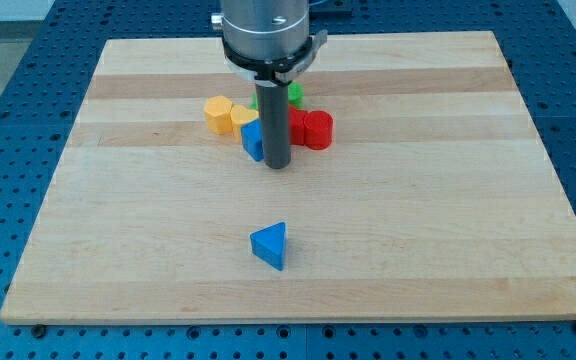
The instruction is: Move the blue triangle close to the blue cube
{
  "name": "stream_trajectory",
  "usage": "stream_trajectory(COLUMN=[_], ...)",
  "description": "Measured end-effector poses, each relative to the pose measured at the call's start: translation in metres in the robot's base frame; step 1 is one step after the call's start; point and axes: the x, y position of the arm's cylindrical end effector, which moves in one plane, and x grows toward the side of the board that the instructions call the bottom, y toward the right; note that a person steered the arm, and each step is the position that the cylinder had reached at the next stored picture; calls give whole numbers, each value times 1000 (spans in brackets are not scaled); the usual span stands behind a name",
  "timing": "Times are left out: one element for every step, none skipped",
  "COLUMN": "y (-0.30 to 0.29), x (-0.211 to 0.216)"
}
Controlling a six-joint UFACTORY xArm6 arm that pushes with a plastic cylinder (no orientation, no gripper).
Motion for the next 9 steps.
stream_trajectory(y=[30, 52, 54, 53, 28, 6, -1, -1, -1], x=[17, 62, 119, 150, 154, 154, 141, 114, 86])
